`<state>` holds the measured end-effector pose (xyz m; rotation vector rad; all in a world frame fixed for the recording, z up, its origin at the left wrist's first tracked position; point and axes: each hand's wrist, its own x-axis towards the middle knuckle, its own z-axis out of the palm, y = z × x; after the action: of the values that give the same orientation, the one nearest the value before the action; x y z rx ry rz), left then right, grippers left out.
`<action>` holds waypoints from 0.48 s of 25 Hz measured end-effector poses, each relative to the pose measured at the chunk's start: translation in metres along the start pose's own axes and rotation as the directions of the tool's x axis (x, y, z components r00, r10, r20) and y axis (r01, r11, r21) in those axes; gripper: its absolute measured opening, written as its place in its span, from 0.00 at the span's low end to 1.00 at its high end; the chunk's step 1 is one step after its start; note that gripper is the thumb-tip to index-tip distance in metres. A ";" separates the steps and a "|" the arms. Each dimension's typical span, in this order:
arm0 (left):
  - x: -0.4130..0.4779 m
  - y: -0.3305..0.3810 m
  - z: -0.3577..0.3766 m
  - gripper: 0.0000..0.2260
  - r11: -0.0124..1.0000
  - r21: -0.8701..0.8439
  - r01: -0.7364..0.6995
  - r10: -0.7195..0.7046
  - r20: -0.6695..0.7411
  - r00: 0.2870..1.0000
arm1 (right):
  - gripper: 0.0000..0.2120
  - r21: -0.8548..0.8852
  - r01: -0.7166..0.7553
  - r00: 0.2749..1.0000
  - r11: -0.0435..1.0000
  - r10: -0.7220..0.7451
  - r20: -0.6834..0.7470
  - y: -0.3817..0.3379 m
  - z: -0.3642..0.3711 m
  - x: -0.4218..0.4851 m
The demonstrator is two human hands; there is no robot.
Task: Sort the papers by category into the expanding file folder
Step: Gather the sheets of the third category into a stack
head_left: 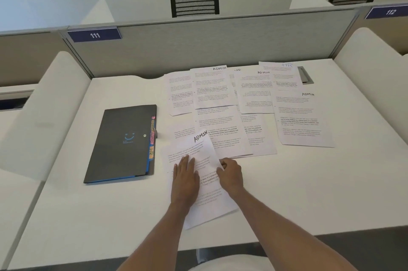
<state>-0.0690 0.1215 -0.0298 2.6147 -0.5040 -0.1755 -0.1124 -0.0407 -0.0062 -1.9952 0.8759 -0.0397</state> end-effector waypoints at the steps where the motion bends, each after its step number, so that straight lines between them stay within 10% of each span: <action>1: 0.005 0.001 -0.003 0.23 1.000 0.003 0.006 -0.006 -0.016 1.000 | 0.09 0.019 -0.006 1.000 1.000 0.006 -0.015 0.000 -0.004 0.002; 12: 0.081 0.065 -0.009 0.27 0.901 -0.404 0.158 -0.199 -0.063 0.978 | 0.04 0.368 -0.119 0.978 0.922 0.173 -0.117 0.010 -0.090 0.074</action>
<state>-0.0129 0.0412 0.0051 2.2516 -0.1661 -0.1801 -0.0947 -0.1543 0.0145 -1.5948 1.0307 -0.2484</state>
